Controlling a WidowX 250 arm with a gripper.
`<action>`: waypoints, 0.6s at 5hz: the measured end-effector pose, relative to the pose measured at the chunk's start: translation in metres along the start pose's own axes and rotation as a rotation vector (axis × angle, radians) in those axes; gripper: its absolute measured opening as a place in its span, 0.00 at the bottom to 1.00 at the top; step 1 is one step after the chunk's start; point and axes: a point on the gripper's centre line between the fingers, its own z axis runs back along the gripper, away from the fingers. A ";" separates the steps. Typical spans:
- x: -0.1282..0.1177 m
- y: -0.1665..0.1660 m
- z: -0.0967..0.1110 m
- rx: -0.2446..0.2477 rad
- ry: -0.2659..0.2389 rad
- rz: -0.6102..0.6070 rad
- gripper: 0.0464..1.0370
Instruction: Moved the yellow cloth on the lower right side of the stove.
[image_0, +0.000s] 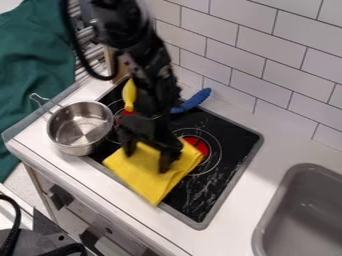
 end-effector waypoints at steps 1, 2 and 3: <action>-0.011 -0.002 0.005 -0.015 0.008 -0.002 0.97; -0.007 -0.007 0.012 -0.031 -0.019 -0.028 0.97; 0.012 -0.021 0.036 -0.040 -0.091 -0.089 0.97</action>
